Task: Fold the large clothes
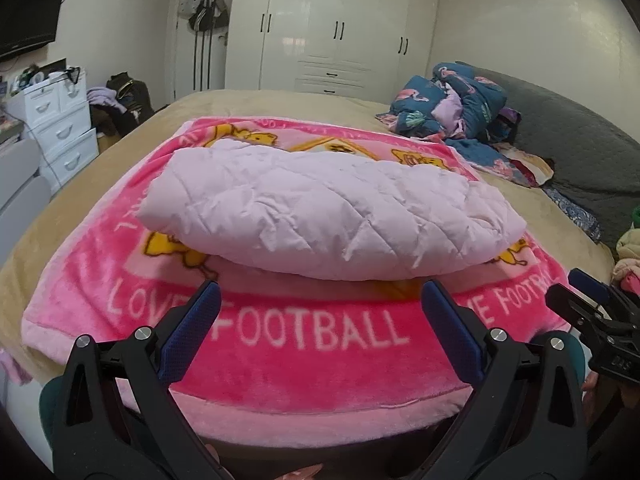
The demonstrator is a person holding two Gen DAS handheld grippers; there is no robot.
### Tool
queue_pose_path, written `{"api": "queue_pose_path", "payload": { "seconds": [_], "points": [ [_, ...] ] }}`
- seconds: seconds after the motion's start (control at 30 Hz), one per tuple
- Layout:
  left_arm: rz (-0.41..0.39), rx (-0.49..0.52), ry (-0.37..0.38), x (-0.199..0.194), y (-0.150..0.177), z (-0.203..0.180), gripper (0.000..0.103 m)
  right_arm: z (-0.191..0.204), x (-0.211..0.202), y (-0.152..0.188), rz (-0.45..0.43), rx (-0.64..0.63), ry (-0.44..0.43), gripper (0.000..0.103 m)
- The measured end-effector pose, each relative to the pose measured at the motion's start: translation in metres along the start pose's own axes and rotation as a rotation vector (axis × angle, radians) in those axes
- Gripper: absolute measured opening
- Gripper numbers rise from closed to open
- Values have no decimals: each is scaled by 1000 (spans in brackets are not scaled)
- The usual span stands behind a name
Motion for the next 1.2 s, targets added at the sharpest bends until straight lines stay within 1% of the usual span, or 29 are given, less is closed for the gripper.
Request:
{"api": "queue_pose_path", "payload": {
  "seconds": [0.1, 0.33, 1.2],
  "points": [
    [-1, 13, -18, 1, 1, 0, 94, 2, 2, 1, 0, 6, -5, 99],
    [1, 15, -29, 1, 3, 1, 94, 2, 4, 2, 1, 2, -9, 99],
    [-6, 6, -44, -1, 1, 3, 94, 0, 2, 3, 3, 6, -5, 99]
  ]
}}
Point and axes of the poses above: each gripper's, at about its wrist camera, not at the fingertips, and x roughly the way its jaws point, z to its left, y to its underside, the point moved 10 cm from there along x, roughly the way its jaws point, and after that the axes turned 5 degrees about -x, right-handed, at the moved point
